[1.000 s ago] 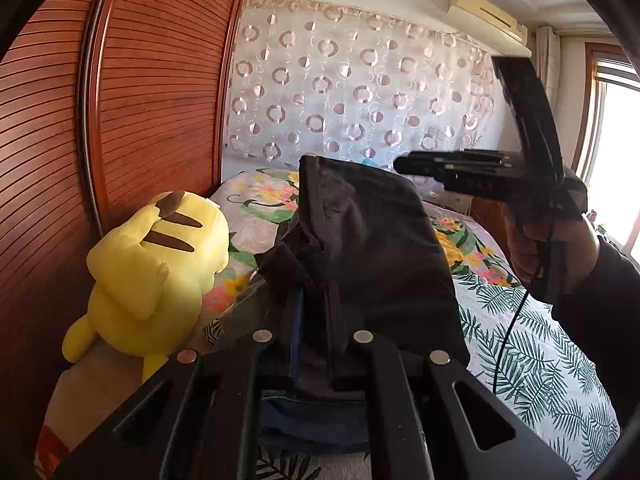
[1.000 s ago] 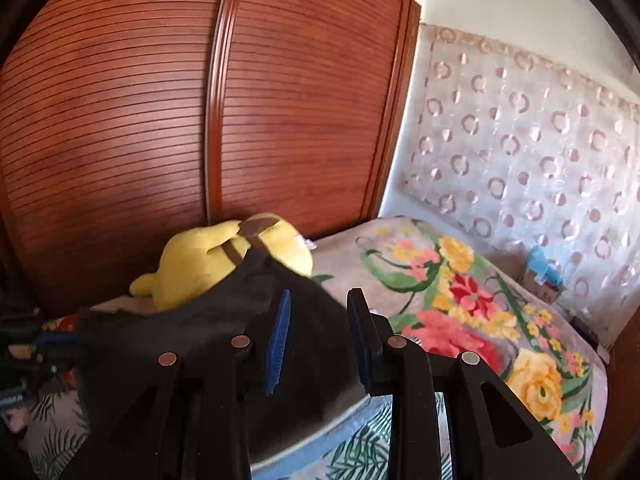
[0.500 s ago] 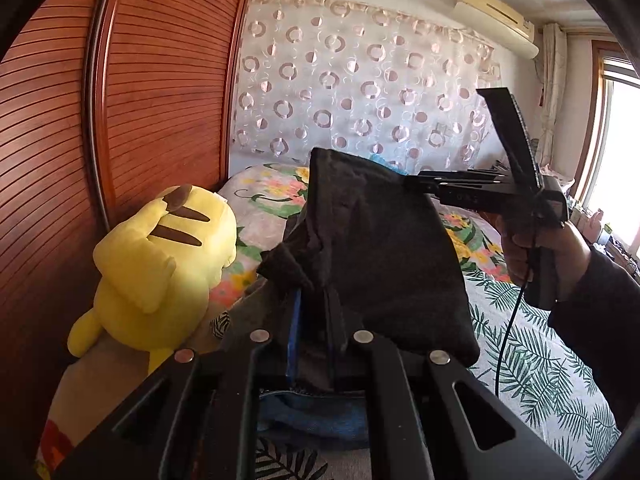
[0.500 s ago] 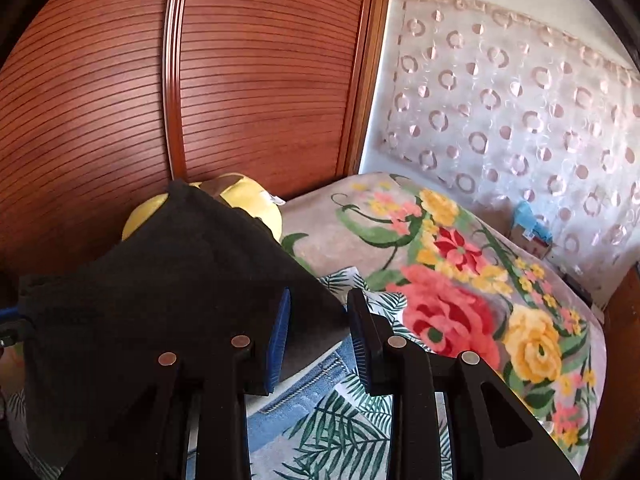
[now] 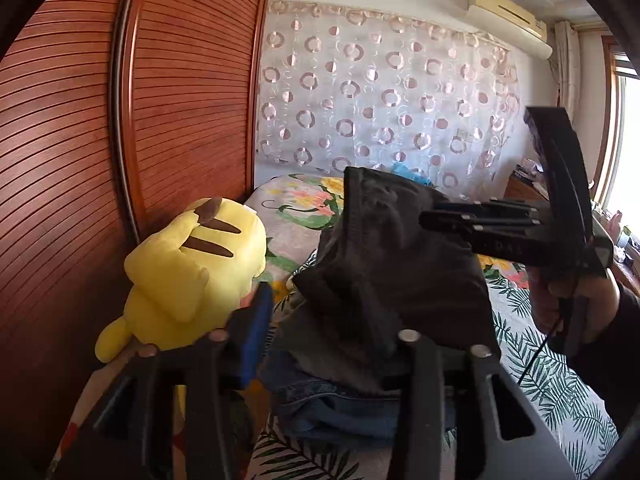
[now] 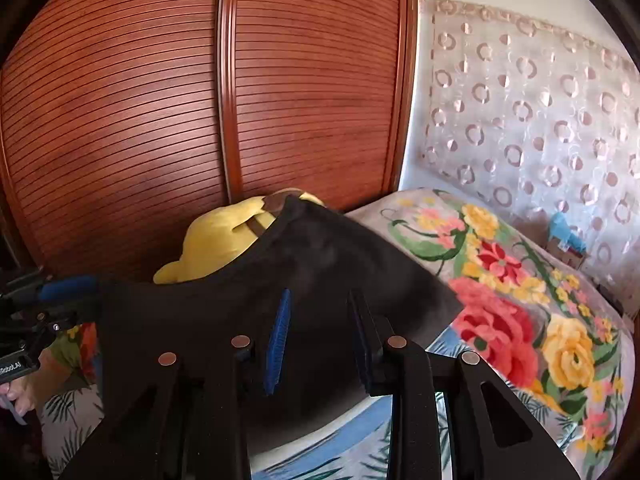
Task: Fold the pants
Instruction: 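Lower the held shorts onto the top of the folded jeans stack, then open both grippers and release the shorts on the stack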
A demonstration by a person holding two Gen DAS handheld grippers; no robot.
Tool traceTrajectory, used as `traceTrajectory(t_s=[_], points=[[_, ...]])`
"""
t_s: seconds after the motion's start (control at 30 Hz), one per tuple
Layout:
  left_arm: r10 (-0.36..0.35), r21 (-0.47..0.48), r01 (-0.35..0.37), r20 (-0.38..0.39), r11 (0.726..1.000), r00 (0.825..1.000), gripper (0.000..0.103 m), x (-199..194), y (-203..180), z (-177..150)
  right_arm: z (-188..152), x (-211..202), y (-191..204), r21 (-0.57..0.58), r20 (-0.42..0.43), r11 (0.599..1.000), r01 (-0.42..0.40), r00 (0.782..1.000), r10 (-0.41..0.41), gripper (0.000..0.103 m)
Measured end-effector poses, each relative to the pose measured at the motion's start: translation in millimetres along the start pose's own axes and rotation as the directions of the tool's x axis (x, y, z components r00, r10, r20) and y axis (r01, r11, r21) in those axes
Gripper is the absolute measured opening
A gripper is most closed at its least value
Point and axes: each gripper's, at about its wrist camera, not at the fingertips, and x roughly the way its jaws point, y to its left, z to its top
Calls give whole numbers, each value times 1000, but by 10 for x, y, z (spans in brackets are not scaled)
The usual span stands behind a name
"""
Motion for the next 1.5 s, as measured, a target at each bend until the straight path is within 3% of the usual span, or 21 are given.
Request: traceTrajectory(t_s=[0.07, 0.13, 0.4, 0.57, 0.7, 0.87, 0.97, 1.07, 1.5], points=[[14, 10, -13, -14, 1000, 1000, 51, 16, 30, -7, -48, -18, -2, 0, -5, 1000, -2, 1000, 2, 30], [9, 15, -9, -21, 1000, 1000, 77, 20, 48, -22, -77, -48, -1, 3, -8, 1000, -9, 1000, 9, 30], [18, 19, -18, 1, 1000, 1000, 103, -82, 70, -69, -105, -123, 67, 23, -13, 1000, -14, 1000, 14, 30], [26, 25, -26, -14, 999, 1000, 103, -107, 65, -81, -165, -167, 132, 37, -11, 999, -10, 1000, 10, 31], [3, 31, -2, -23, 1000, 1000, 103, -164, 31, -98, -208, -233, 179, 45, -11, 999, 0, 1000, 1, 38], [-10, 47, 11, -14, 999, 1000, 103, -280, -19, -127, -258, -400, 256, 59, 4, 998, 14, 1000, -14, 53], [-21, 52, 21, -12, 998, 1000, 103, -349, -48, -140, -302, -515, 304, 72, 8, 997, 27, 1000, -27, 56], [-36, 62, 37, -6, 997, 999, 103, -435, -88, -152, -323, -621, 377, 82, 17, 996, 36, 999, -37, 69], [-106, 157, 107, -17, 982, 994, 103, -664, -458, -224, -582, -1200, 652, 153, 57, 981, 121, 990, -131, 78]])
